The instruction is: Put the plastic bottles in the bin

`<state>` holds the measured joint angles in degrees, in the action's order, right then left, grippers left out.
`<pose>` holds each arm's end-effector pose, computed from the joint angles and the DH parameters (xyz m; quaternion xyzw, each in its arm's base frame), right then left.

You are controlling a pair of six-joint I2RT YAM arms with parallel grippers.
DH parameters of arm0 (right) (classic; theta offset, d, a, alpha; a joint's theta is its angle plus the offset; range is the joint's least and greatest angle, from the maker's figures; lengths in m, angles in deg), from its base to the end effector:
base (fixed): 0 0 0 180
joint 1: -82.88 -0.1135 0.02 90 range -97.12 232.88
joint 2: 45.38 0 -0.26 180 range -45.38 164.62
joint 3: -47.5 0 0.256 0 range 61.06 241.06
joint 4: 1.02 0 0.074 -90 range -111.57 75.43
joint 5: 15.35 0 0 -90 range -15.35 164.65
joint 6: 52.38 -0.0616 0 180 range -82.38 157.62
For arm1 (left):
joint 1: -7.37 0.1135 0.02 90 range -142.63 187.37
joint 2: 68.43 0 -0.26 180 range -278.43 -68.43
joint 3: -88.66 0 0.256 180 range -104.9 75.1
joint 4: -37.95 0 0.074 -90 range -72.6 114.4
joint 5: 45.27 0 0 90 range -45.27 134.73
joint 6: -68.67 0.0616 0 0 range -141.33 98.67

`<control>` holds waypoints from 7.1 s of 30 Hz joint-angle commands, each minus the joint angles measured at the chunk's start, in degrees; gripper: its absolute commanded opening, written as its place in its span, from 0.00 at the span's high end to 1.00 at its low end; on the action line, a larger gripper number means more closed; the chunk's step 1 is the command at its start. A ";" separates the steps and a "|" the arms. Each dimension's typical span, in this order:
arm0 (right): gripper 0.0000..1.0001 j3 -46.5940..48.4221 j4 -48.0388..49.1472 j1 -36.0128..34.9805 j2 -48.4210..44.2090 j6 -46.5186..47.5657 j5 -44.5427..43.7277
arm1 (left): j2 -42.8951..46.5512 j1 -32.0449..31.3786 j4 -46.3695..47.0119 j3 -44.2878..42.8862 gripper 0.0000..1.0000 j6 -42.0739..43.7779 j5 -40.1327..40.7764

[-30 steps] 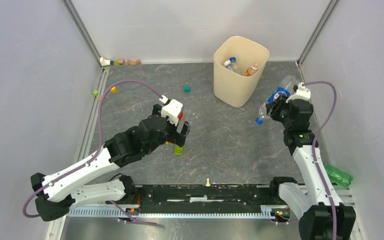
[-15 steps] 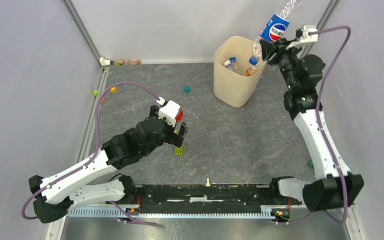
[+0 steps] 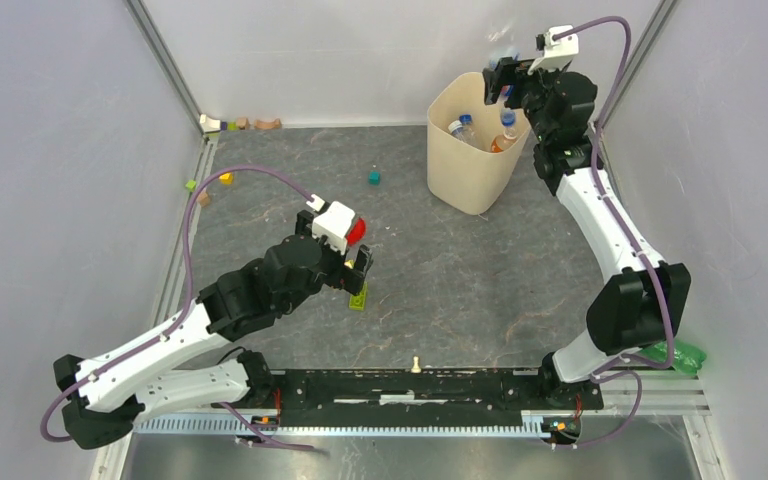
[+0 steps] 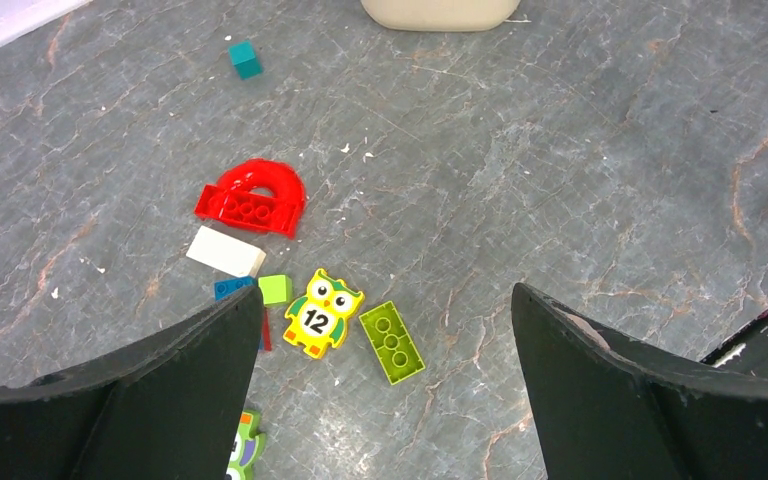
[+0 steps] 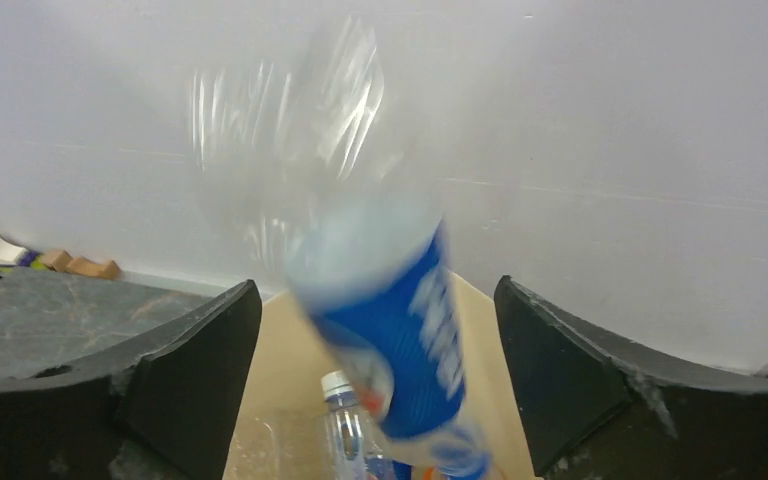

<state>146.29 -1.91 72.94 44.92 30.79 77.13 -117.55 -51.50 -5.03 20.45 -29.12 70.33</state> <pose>0.4023 0.0732 0.4292 -0.0341 0.6579 0.1238 0.7421 0.1315 -0.1662 0.3413 0.2433 0.7896 -0.1371 0.5464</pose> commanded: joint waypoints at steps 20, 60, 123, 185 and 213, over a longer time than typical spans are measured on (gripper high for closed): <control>0.02 -8.04 -5.45 -0.35 -13.75 -3.56 -10.65 | 1.22 -0.10 2.65 0.41 0.00 1.38 -0.53; 0.09 5.17 -19.89 -6.43 11.06 -4.78 -15.82 | 1.06 -0.07 2.62 0.82 0.00 1.88 -0.47; 0.02 -41.68 -79.87 -8.65 -50.45 -69.57 -65.14 | -86.26 10.58 -6.96 -93.28 0.18 -14.55 8.67; 0.02 -61.19 -25.66 58.15 -29.92 -39.59 -36.64 | -53.60 13.37 0.75 -59.12 0.00 -2.70 1.16; 0.02 -56.40 -31.18 67.23 -22.60 -40.06 -29.82 | -46.90 9.87 0.78 -48.89 0.00 -3.49 -6.13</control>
<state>92.15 -37.34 139.45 20.79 -8.64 44.96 -167.25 -41.34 -6.47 -29.12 -33.26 65.48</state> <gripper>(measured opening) 0.979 0.996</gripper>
